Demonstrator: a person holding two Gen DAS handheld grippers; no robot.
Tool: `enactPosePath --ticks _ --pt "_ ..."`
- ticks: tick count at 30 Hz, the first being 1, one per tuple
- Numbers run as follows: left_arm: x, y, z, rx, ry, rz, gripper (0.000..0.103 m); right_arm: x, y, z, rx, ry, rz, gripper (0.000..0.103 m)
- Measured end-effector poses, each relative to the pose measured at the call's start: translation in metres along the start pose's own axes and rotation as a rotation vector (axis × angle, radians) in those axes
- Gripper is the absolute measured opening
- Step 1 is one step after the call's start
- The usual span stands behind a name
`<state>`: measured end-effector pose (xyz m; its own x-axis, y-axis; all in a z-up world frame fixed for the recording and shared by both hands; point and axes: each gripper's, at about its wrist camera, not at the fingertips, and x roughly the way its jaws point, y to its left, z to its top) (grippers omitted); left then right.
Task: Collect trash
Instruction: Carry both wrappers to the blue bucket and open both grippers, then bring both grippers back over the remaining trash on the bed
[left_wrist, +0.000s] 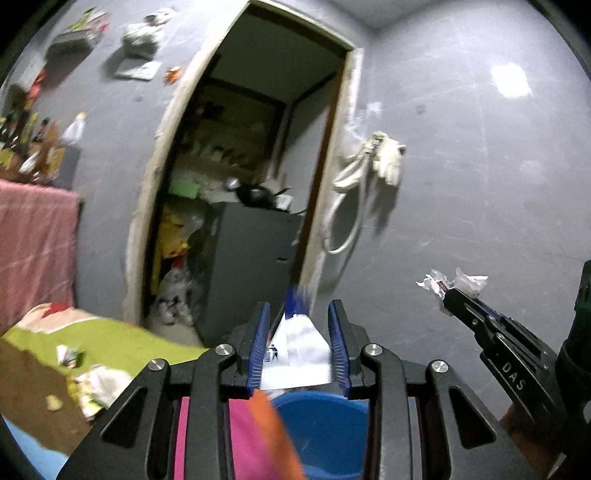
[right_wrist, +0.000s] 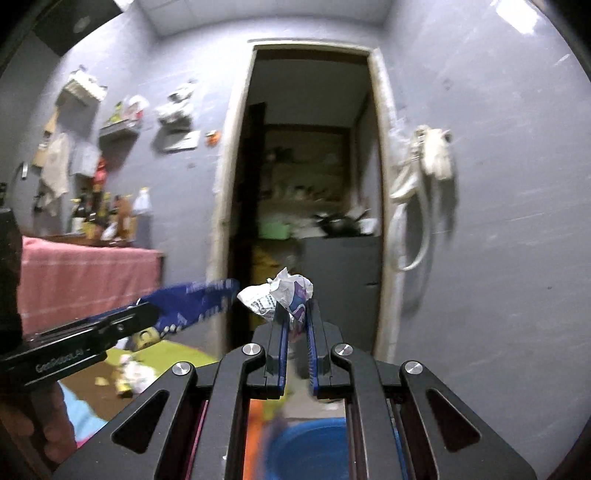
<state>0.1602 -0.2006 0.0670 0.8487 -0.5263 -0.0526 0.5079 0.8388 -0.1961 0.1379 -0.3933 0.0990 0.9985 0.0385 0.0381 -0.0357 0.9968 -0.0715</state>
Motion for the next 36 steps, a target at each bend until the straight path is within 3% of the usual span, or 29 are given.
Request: enactPosePath --ticks 1,5,9,11,16,20,21,31,33,36 --pt "0.009 -0.006 -0.002 0.019 0.011 -0.001 0.009 0.002 -0.011 -0.002 0.007 -0.002 -0.022 0.007" --pt "0.063 -0.025 -0.028 0.047 0.129 -0.021 0.009 0.013 -0.040 -0.018 0.036 0.033 -0.069 0.007" --pt "0.119 -0.021 -0.060 0.007 0.313 0.004 0.009 0.040 -0.065 -0.054 0.093 0.144 -0.089 0.008" --pt "0.128 -0.018 -0.069 -0.019 0.348 0.018 0.009 0.052 -0.073 -0.073 0.119 0.217 -0.092 0.008" --pt "0.131 -0.009 -0.077 -0.047 0.356 0.034 0.009 0.066 -0.077 -0.097 0.140 0.327 -0.076 0.011" --pt "0.121 -0.003 -0.074 -0.058 0.342 0.041 0.010 0.059 -0.072 -0.094 0.142 0.313 -0.067 0.042" --pt "0.118 -0.003 -0.074 -0.062 0.338 0.044 0.010 0.059 -0.072 -0.093 0.142 0.306 -0.066 0.044" --pt "0.088 0.021 -0.039 -0.104 0.269 0.065 0.036 0.049 -0.062 -0.062 0.140 0.214 -0.063 0.053" --pt "0.076 0.027 -0.029 -0.107 0.247 0.075 0.045 0.045 -0.058 -0.051 0.145 0.186 -0.059 0.065" --pt "0.059 0.037 -0.014 -0.114 0.215 0.084 0.059 0.040 -0.050 -0.036 0.143 0.144 -0.050 0.074"
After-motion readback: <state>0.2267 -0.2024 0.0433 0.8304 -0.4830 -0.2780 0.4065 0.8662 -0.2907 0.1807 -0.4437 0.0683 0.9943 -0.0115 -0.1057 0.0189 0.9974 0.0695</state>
